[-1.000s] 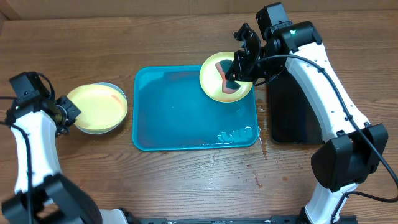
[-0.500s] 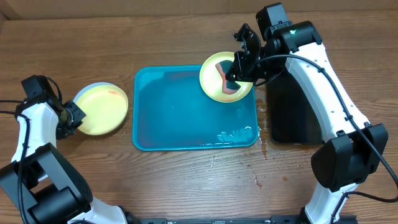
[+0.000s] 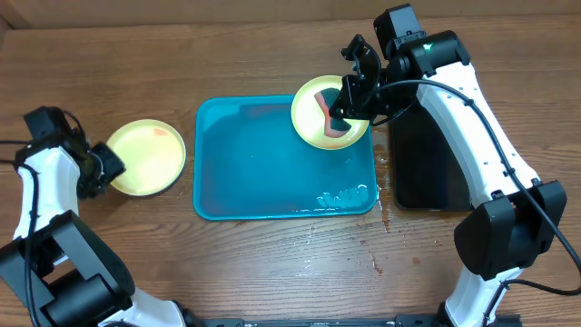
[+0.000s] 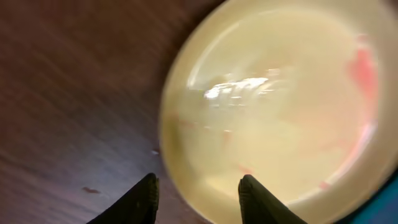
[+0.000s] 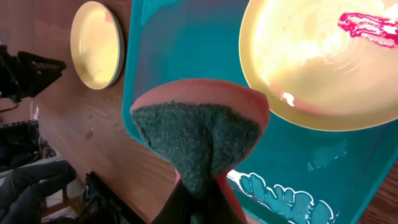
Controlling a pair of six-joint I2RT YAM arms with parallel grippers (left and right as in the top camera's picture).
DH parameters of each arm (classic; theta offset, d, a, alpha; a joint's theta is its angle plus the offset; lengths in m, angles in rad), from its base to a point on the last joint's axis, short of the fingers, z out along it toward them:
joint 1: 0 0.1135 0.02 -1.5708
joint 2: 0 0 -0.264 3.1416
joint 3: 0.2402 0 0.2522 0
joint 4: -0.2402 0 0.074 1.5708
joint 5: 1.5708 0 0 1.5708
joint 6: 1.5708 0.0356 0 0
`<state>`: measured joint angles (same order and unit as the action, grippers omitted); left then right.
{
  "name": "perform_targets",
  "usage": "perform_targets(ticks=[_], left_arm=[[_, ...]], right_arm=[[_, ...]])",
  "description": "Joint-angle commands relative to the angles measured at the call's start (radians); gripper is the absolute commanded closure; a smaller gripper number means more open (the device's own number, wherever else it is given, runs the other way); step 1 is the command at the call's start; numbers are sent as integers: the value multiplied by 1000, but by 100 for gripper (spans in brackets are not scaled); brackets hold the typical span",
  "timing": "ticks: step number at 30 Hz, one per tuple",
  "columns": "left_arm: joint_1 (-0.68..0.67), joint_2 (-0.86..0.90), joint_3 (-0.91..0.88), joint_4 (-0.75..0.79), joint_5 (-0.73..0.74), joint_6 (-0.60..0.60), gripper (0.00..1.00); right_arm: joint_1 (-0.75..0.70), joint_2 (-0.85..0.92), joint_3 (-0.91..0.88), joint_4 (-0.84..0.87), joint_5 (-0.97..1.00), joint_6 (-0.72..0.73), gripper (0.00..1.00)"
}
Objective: Clean dirty plates on tray and stack at the side
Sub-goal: 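Move the left gripper to the remaining yellow plate's rim and grip it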
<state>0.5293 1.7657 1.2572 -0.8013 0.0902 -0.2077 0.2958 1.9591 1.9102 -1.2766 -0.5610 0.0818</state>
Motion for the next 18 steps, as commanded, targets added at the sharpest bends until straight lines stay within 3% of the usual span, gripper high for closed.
perform_targets(ticks=[1,5,9,14,18], left_arm=[[-41,0,83,-14,276,145,55],[-167,0,146,-53,333,186,57],[-350,0,181,-35,333,147,44],[-591,12,188,91,319,-24,43],[-729,72,198,185,220,-145,42]], right_arm=[[-3,-20,22,3,-5,-5,96],[-3,-20,22,3,-5,-4,96],[-3,-20,22,3,-5,-4,96],[-3,-20,22,2,-5,-4,96],[-3,-20,22,-10,-4,-4,96]])
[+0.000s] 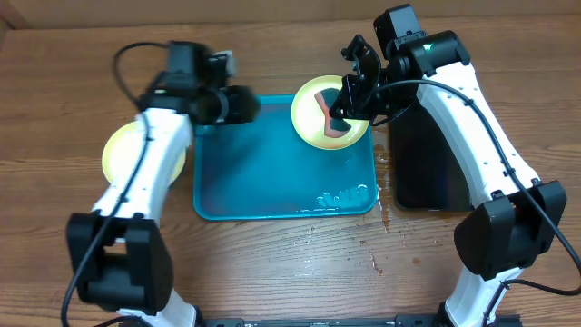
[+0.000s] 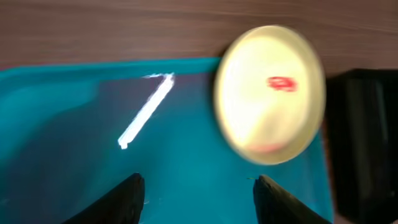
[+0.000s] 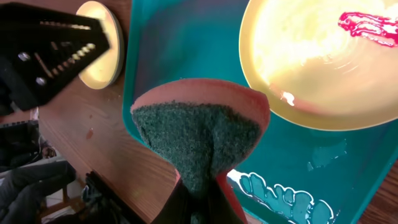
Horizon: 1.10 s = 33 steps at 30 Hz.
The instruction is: Clean dirty plates on tray and stack at the side
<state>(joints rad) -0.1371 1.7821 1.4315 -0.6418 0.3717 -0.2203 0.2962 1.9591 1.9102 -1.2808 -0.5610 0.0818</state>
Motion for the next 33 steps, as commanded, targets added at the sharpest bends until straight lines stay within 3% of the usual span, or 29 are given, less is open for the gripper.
perform_targets(ticks=[1,10,17,24,26,29,33], left_arm=[[-90,80,31,40,-76,-152,42],[-203,327,104,130,-154,-340,44],[-231,380,104,172,-169,-345,58],[-248,407,102,210,-170,-345,62],[-250,408,101,209,-172,-345,68],[-250,408,101,205,-173,-340,96],[-237,407,103,193,-173,-312,96]], right_arm=[[-4,-20,22,-10,-4,-4,96],[-4,-20,22,-16,3,-4,96],[-4,-20,22,-16,3,-4,96],[-4,-20,22,-20,3,-5,96],[-4,-20,22,-22,8,-4,96],[-4,-20,22,-23,15,-5,96],[-4,-20,22,-24,19,-4,96]])
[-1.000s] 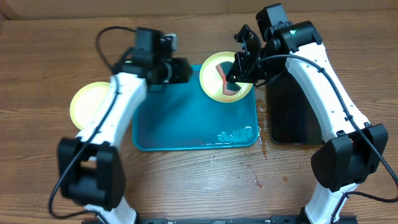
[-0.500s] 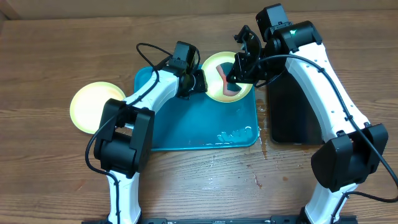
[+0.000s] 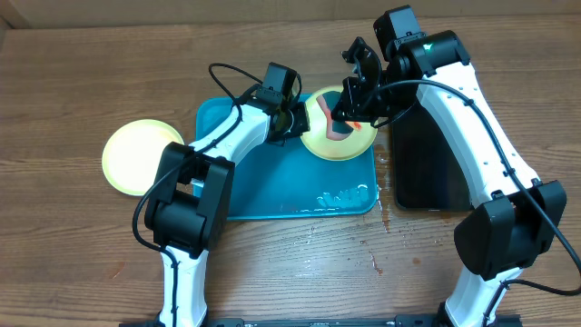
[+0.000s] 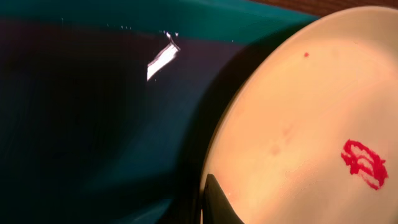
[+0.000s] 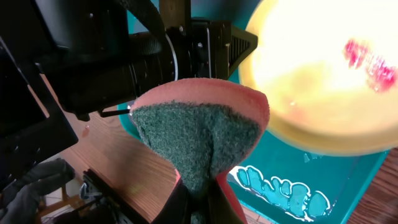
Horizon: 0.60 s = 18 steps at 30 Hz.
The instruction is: Clean dirty plates on tray and stack at the side
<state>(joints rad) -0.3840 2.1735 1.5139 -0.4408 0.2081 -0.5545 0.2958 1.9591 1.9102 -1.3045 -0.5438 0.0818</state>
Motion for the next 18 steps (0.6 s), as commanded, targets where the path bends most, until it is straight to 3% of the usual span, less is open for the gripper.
perform_targets(ticks=[1,7,12,18], left_arm=[[19,11,26,-29,-9,38,96],[77,-45,57,-247,-40,165,96],[135,-108,59,-445,-58,248,96],[153,-140,59,-525,-54,297,96]], right_arm=[[-3,-20,22,-1,5,-4,96],[-3,-18,21,2,10,-2,96],[21,-18,-12,50,126,78,96],[82,-9,-122,179,172,156,96]])
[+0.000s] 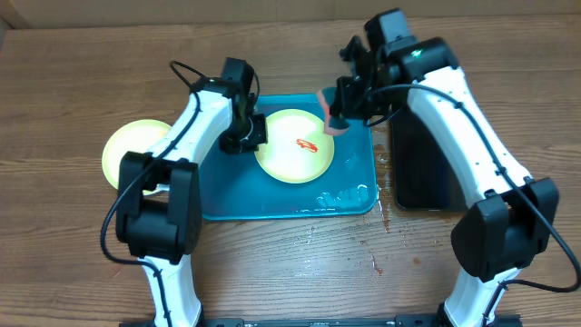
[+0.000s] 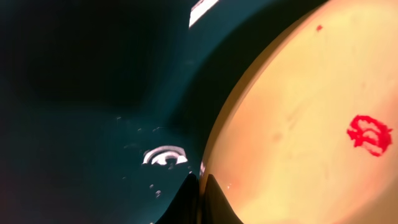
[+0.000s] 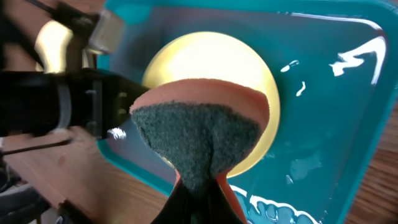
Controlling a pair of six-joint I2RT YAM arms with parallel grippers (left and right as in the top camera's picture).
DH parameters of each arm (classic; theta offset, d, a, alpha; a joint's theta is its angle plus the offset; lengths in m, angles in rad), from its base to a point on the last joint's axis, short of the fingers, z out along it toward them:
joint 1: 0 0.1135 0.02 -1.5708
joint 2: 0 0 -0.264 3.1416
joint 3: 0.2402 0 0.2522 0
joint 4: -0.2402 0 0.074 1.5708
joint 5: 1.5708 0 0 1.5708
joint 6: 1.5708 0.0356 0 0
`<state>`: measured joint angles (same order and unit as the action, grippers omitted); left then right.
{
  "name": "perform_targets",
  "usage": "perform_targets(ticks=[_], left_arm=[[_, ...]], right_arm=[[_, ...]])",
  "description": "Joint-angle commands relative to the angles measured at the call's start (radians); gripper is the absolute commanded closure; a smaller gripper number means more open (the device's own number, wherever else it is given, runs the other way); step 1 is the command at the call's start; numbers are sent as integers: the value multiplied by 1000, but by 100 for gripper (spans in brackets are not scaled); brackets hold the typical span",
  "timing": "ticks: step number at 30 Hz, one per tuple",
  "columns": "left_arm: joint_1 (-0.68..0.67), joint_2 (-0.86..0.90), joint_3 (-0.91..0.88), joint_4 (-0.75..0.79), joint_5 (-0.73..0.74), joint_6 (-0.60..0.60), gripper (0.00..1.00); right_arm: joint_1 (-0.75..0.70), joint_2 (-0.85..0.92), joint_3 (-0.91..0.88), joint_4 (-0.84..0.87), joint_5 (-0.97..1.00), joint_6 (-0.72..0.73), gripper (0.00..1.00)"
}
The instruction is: Clean dirty plates on tray and stack at the side
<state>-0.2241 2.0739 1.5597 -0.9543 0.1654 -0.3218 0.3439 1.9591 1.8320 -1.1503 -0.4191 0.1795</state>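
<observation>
A yellow dirty plate with a red smear lies in the middle of the teal tray. My left gripper is shut on the plate's left rim; in the left wrist view the gripper pinches the plate at its edge, with the smear at the right. My right gripper hovers over the tray's far right corner, shut on a folded pink-and-green sponge. In the right wrist view the sponge hangs above the plate.
A second yellow plate sits on the wooden table left of the tray. A black mat lies right of the tray. Soapy water pools in the tray's near right corner. Spills mark the table in front.
The dirty plate has gone from the tray's far right corner to the middle of the tray, with my left gripper on its rim. My right gripper with the sponge has shifted slightly left.
My left gripper was open beside the yellow plate on the table at the left. Then it was over the tray's far left, then at the dirty plate's rim in the far right corner. Now it holds that plate mid-tray. The right gripper kept the sponge throughout.
</observation>
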Motion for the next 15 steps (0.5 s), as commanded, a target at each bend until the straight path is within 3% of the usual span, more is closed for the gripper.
perform_targets(ticks=[1,15], left_arm=[[-7,-41,13,-18,-10,71,96],[-11,-40,11,-44,-12,121,96]], right_arm=[[47,-3,-66,44,76,77,96],[122,187,-163,154,236,115,96]])
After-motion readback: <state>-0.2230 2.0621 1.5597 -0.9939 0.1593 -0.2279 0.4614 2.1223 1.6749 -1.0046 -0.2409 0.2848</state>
